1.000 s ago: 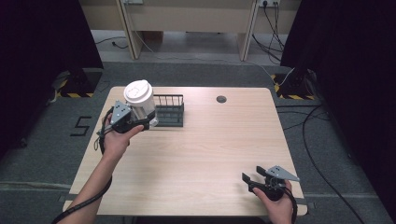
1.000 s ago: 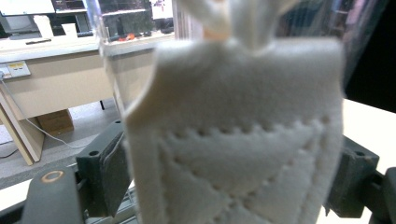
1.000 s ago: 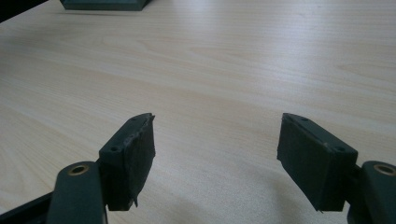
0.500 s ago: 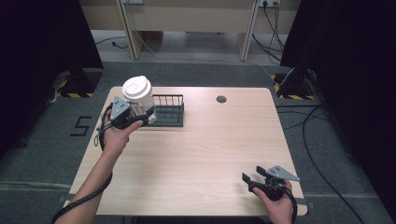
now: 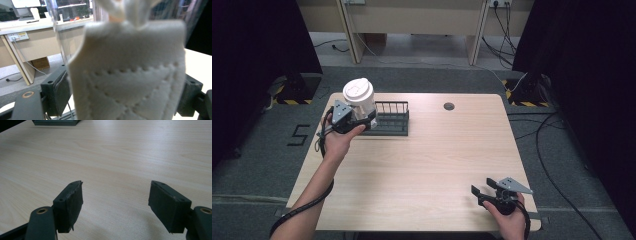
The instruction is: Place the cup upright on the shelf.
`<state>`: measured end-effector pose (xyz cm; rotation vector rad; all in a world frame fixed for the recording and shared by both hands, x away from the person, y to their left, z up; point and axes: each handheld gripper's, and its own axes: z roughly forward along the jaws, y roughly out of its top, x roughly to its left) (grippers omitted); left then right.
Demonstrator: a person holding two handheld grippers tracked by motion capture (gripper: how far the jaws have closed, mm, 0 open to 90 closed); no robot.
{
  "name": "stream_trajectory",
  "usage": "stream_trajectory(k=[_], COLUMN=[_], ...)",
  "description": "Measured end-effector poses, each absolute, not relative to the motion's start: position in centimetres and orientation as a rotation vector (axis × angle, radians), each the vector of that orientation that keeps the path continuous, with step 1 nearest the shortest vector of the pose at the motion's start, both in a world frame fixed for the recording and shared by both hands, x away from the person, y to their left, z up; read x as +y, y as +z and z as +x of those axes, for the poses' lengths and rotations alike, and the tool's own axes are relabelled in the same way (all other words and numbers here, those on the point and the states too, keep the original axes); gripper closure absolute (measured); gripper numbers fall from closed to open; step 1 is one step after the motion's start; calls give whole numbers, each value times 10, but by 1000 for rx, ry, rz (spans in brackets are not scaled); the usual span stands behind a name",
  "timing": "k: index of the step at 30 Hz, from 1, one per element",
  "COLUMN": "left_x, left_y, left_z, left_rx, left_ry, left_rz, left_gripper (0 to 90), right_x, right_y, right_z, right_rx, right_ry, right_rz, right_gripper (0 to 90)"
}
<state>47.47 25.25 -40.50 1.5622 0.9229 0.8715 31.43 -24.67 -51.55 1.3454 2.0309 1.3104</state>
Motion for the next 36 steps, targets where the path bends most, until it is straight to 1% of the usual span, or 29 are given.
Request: stream_trajectory(k=[15, 36], left_x=[250, 236], left_y=[-397, -408], left_z=[492, 531], left_rx=[939, 1012], left_ry=[883, 875], left_rz=[1542, 1534], left_gripper=[176, 175], right_x=[-247, -248], right_y=[-516, -516], right_z=[314, 315], right_rx=[2032, 2033], right_ry=[1310, 1321], right_rz=[1345, 1343], right_gripper=[281, 281])
